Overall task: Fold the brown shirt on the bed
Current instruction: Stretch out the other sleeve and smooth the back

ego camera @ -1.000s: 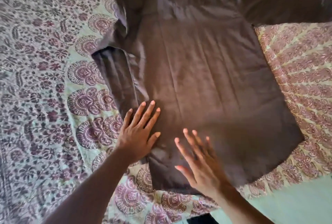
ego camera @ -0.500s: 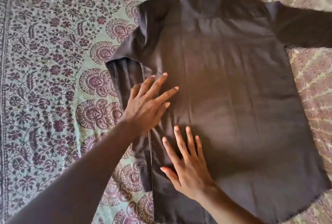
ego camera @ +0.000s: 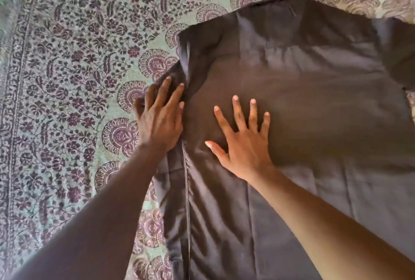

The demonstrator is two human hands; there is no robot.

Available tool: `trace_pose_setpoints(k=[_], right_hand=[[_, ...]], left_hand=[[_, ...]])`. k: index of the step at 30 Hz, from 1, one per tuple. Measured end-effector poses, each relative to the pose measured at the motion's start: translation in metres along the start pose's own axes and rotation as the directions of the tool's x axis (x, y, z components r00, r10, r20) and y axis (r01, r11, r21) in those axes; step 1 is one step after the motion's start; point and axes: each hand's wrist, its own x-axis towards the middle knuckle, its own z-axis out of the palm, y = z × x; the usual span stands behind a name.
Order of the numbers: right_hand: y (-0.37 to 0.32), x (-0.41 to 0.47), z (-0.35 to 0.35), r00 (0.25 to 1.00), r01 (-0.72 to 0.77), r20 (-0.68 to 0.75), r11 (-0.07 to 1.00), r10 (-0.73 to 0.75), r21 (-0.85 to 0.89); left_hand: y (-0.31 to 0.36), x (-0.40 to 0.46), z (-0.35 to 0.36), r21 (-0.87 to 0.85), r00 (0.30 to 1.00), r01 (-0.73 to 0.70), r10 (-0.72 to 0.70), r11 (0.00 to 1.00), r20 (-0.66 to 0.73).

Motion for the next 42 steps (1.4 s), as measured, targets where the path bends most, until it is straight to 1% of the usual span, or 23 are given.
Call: trace_pose_setpoints(k=[2, 4, 6, 8, 10, 12, 13, 15, 17, 18, 21, 24, 26, 28, 29, 31, 33, 34, 35, 37, 38, 40, 42], right_hand=[[-0.008, -0.013, 0.002, 0.986, 0.164, -0.016, 0.986, -0.164, 0.024], [-0.008, -0.016, 0.005, 0.963, 0.268, -0.068, 0.954, -0.260, 0.136], [-0.004, 0.002, 0.003, 0.968, 0.228, -0.173, 0.920, -0.180, 0.318], [0.000, 0.038, -0.003, 0.970, 0.122, -0.241, 0.915, -0.028, 0.385], [0.003, 0.080, -0.015, 0.971, -0.017, -0.218, 0.941, 0.096, 0.338], [-0.001, 0.119, -0.026, 0.982, -0.126, -0.104, 0.955, 0.159, 0.268], [-0.006, 0.133, -0.028, 0.990, -0.119, -0.048, 0.968, 0.133, 0.219], [-0.018, 0.147, -0.031, 0.999, 0.033, 0.013, 0.994, -0.034, 0.101], [-0.026, 0.152, -0.037, 0.985, 0.169, 0.015, 0.984, -0.170, 0.059], [-0.028, 0.153, -0.041, 0.985, 0.171, -0.011, 0.983, -0.170, 0.066], [-0.031, 0.157, -0.049, 0.999, 0.006, -0.039, 0.982, 0.001, 0.190], [-0.035, 0.166, -0.053, 0.993, 0.007, 0.115, 0.992, -0.022, 0.126], [-0.037, 0.169, -0.063, 0.987, -0.037, 0.163, 0.987, 0.011, 0.156], [-0.046, 0.164, -0.074, 0.989, -0.125, 0.112, 0.959, 0.099, 0.255], [-0.053, 0.156, -0.078, 0.986, -0.164, 0.061, 0.934, 0.153, 0.318], [-0.066, 0.129, -0.085, 0.962, -0.186, -0.093, 0.863, 0.258, 0.469], [-0.078, 0.088, -0.085, 0.923, -0.173, -0.179, 0.783, 0.340, 0.597], [-0.082, 0.066, -0.081, 0.919, -0.195, -0.145, 0.740, 0.368, 0.644], [-0.086, 0.045, -0.074, 0.923, -0.241, -0.064, 0.698, 0.380, 0.675], [-0.092, 0.009, -0.058, 0.932, -0.326, 0.125, 0.633, 0.341, 0.702], [-0.095, -0.002, -0.051, 0.937, -0.329, 0.161, 0.632, 0.310, 0.702], [-0.099, -0.011, -0.045, 0.935, -0.341, 0.189, 0.609, 0.300, 0.716], [-0.106, -0.003, -0.052, 0.929, -0.347, 0.183, 0.589, 0.320, 0.730]], left_hand=[[-0.001, 0.006, 0.005, -0.043, 0.998, 0.023, -0.021, 0.999, 0.053], [0.001, 0.004, 0.011, -0.050, 0.996, 0.067, -0.064, 0.996, 0.061], [0.004, 0.002, 0.014, -0.046, 0.994, 0.104, -0.102, 0.994, 0.035], [0.004, 0.001, 0.016, -0.062, 0.982, 0.189, -0.189, 0.980, 0.003], [0.004, -0.001, 0.018, -0.090, 0.949, 0.312, -0.315, 0.946, -0.020], [0.004, -0.001, 0.018, -0.124, 0.920, 0.385, -0.391, 0.915, -0.028], [0.004, 0.000, 0.018, -0.149, 0.915, 0.394, -0.402, 0.907, -0.028], [0.000, 0.003, 0.016, -0.234, 0.915, 0.385, -0.403, 0.893, -0.034], [-0.002, 0.006, 0.011, -0.344, 0.910, 0.366, -0.409, 0.864, -0.059], [-0.002, 0.008, 0.008, -0.393, 0.900, 0.372, -0.430, 0.841, -0.068], [-0.003, 0.024, -0.003, -0.459, 0.837, 0.489, -0.546, 0.742, 0.009], [-0.012, 0.042, -0.022, -0.520, 0.762, 0.598, -0.633, 0.610, 0.135], [-0.014, 0.045, -0.033, -0.582, 0.757, 0.585, -0.638, 0.565, 0.141], [-0.012, 0.042, -0.048, -0.661, 0.801, 0.502, -0.588, 0.558, 0.111], [-0.012, 0.039, -0.055, -0.708, 0.822, 0.465, -0.556, 0.532, 0.123], [-0.013, 0.030, -0.065, -0.756, 0.835, 0.480, -0.495, 0.446, 0.239], [-0.021, 0.014, -0.070, -0.708, 0.797, 0.580, -0.461, 0.402, 0.391], [-0.025, 0.003, -0.070, -0.667, 0.771, 0.626, -0.449, 0.405, 0.451], [-0.030, -0.010, -0.070, -0.616, 0.748, 0.661, -0.436, 0.428, 0.500], [-0.036, -0.033, -0.070, -0.508, 0.720, 0.689, -0.403, 0.517, 0.566], [-0.038, -0.042, -0.070, -0.480, 0.726, 0.673, -0.379, 0.563, 0.574], [-0.039, -0.052, -0.071, -0.495, 0.774, 0.612, -0.339, 0.617, 0.534], [-0.039, -0.058, -0.073, -0.564, 0.890, 0.450, -0.292, 0.693, 0.351]])
